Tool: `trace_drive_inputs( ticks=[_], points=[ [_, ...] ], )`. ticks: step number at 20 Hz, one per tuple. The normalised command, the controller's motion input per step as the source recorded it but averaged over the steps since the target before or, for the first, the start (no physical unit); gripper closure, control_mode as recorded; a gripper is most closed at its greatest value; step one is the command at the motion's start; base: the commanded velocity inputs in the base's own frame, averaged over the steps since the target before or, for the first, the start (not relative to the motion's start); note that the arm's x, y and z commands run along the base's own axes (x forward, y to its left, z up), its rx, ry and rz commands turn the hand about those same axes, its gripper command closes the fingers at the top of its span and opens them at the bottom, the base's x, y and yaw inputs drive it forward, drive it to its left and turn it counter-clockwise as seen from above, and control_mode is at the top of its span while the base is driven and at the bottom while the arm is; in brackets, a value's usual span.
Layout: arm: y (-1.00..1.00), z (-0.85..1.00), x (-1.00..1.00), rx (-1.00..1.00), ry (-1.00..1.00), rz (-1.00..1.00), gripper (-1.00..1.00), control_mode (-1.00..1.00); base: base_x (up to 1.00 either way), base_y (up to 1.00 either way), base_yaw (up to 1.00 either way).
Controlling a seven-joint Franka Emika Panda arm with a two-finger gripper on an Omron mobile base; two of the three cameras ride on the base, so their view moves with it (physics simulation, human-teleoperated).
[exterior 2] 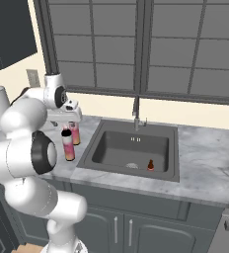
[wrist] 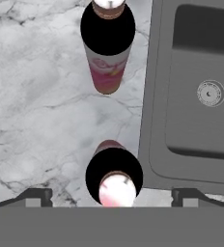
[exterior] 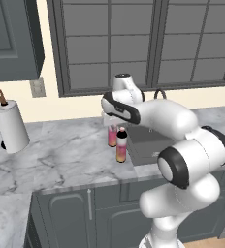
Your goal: Place the large bottle from the dining counter next to the other large bottle outside the sink, and place the small bottle from the dining counter next to the other small bottle inside the sink.
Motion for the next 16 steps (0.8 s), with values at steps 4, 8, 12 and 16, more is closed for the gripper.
trace_drive_inputs(
  ticks=[4,8,12,16],
  points=[
    [-0.04,0.51,0.0,0.0,0.0,0.0,-1.0,-1.0,0.0,0.0,0.0],
    [-0.08,0.22,-0.27,0.01,0.0,0.0,-1.0,-1.0,0.0,0.0,0.0],
    [-0.01,0.02,-0.68,0.01,0.0,0.0,-1.0,-1.0,0.0,0.0,0.0],
    [0.0,0.01,-0.85,0.0,0.0,0.0,-1.0,-1.0,0.0,0.0,0.0]
  ],
)
